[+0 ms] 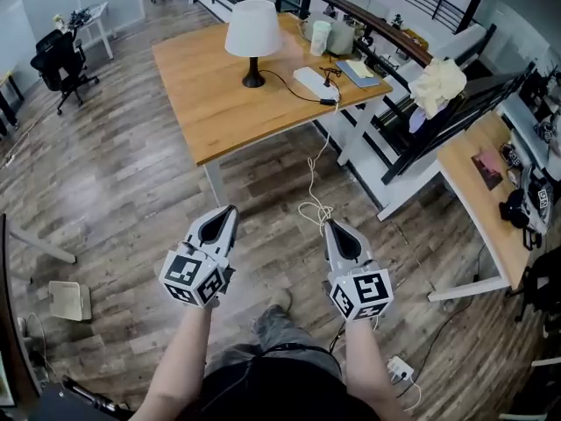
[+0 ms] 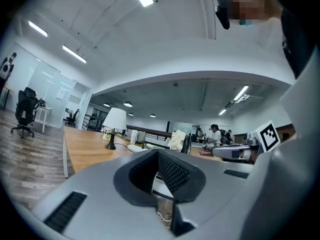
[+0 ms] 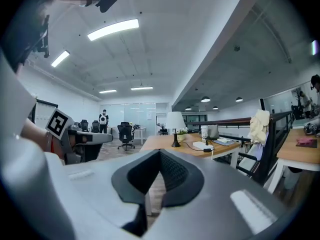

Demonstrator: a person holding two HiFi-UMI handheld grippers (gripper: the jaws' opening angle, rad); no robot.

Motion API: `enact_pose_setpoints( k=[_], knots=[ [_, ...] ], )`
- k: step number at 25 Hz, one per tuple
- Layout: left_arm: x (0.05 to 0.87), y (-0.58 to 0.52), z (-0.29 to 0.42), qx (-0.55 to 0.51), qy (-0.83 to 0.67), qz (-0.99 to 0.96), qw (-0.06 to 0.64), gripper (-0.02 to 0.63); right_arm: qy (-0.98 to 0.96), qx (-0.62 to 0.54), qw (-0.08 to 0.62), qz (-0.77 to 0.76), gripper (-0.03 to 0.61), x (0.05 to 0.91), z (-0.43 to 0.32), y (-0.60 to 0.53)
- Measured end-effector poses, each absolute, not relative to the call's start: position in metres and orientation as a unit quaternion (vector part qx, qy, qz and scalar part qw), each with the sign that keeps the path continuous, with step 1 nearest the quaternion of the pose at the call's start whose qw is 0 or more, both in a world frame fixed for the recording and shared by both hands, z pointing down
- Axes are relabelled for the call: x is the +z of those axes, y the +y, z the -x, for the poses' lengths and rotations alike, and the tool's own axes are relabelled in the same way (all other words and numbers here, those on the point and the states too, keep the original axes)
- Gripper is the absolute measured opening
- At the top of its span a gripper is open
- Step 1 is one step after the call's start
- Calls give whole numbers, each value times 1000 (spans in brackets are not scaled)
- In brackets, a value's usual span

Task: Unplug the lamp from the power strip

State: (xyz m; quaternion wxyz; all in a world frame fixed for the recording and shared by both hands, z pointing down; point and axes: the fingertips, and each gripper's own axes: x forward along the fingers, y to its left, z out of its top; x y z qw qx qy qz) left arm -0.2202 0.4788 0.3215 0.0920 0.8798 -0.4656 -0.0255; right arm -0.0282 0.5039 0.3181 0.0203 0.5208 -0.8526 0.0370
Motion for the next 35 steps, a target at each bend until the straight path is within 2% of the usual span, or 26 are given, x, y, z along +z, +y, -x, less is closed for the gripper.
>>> enact_pose_setpoints(
  k=[17, 35],
  knots=[
    [315, 348, 147, -42, -452, -888, 75, -3, -855, 36, -8, -518, 8, 311, -31, 375],
    [324, 258, 123, -55, -424, -899, 90, -3, -848, 47, 8, -527, 8, 322, -38, 302]
  ],
)
